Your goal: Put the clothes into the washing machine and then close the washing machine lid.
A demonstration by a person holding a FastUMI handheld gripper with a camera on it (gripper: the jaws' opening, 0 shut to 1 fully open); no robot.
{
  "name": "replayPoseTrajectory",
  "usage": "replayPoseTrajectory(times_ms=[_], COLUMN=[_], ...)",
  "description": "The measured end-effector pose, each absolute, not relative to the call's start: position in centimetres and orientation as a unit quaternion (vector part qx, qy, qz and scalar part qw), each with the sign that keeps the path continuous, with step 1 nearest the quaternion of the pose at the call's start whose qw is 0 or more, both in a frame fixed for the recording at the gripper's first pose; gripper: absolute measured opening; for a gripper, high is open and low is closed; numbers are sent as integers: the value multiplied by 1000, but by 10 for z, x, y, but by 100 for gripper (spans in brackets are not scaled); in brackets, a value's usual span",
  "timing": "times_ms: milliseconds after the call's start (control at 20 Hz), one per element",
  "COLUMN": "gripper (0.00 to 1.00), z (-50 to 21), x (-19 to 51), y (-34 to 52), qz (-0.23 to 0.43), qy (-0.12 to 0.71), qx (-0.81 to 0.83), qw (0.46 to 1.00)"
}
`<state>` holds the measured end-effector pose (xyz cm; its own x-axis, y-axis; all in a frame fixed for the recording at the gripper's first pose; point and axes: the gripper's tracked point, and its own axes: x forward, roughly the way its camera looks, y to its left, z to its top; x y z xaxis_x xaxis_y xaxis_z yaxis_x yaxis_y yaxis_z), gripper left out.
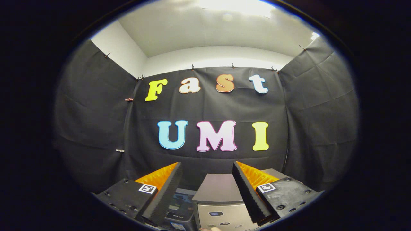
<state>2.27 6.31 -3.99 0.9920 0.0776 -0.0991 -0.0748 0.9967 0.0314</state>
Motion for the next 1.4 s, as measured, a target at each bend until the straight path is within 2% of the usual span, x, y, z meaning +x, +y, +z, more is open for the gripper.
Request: replayPoseTrajectory(times_ms=[1400], gripper=[98], z=[1], x=[-11], y=[40], qz=[29], qy=[8], qx=[-4], qw=[1000])
